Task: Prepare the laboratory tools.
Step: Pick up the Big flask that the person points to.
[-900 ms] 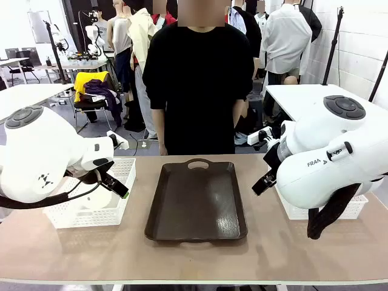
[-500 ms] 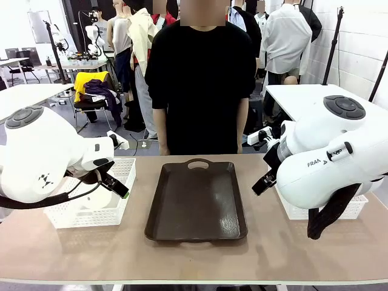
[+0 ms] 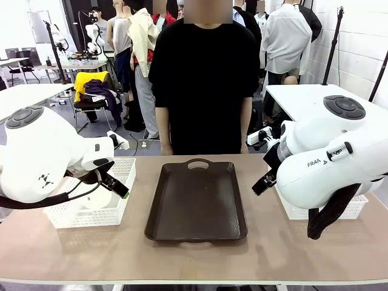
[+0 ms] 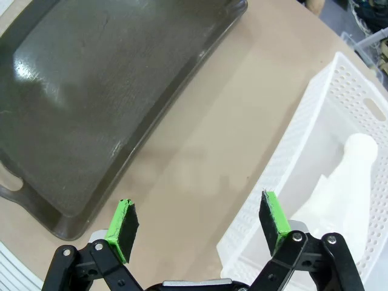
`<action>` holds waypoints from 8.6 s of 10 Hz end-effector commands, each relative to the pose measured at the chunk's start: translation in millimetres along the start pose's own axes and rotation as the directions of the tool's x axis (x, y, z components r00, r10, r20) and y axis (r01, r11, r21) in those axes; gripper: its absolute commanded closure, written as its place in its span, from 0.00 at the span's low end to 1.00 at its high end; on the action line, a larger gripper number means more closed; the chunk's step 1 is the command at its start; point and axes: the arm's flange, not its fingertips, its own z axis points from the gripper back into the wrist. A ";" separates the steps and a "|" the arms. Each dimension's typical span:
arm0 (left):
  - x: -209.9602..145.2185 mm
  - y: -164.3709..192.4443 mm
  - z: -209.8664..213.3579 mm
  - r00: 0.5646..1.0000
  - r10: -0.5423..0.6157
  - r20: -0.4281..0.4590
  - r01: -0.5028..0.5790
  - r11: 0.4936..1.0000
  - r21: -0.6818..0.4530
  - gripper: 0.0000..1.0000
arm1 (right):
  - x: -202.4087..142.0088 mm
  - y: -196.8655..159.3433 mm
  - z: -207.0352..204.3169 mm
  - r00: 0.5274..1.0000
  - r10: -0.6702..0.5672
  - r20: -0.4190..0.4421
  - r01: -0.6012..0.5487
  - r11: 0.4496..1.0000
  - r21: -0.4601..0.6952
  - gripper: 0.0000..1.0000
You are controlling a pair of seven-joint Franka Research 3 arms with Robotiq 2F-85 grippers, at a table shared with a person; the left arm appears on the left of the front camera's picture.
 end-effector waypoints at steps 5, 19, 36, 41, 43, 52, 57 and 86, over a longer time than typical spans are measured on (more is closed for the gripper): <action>1.5 7.5 14.9 0.997 0.052 0.064 -0.049 0.997 -0.054 0.00 | 0.0 0.0 0.0 1.000 0.000 0.000 0.000 1.000 0.000 0.00; -74.9 142.0 104.5 0.674 0.736 0.059 -0.387 0.421 -0.820 0.00 | -12.5 -186.5 76.5 0.901 -0.379 -0.212 0.397 0.522 0.755 0.00; -94.8 203.2 58.0 0.678 0.638 -0.366 -0.396 -0.104 -0.912 0.00 | -103.2 -316.5 63.8 0.612 -0.711 -0.345 0.526 0.040 0.850 0.00; -96.8 202.8 55.9 0.681 0.631 -0.372 -0.404 -0.101 -0.909 0.00 | -110.7 -315.6 63.4 0.625 -0.698 -0.351 0.537 0.057 0.842 0.00; -96.8 202.8 55.9 0.681 0.631 -0.372 -0.404 -0.101 -0.909 0.00 | -110.7 -315.6 63.4 0.625 -0.698 -0.351 0.537 0.057 0.842 0.00; -96.8 202.8 55.9 0.681 0.631 -0.372 -0.404 -0.101 -0.909 0.00 | -110.7 -315.6 63.4 0.625 -0.698 -0.351 0.537 0.057 0.842 0.00; -96.8 202.8 55.9 0.681 0.631 -0.372 -0.404 -0.101 -0.909 0.00 | -110.7 -315.6 63.4 0.625 -0.698 -0.351 0.537 0.057 0.842 0.00; -96.8 202.8 55.9 0.681 0.631 -0.372 -0.404 -0.101 -0.909 0.00 | 37.9 -237.1 -81.8 0.762 -0.533 -0.368 0.504 0.844 -0.180 0.00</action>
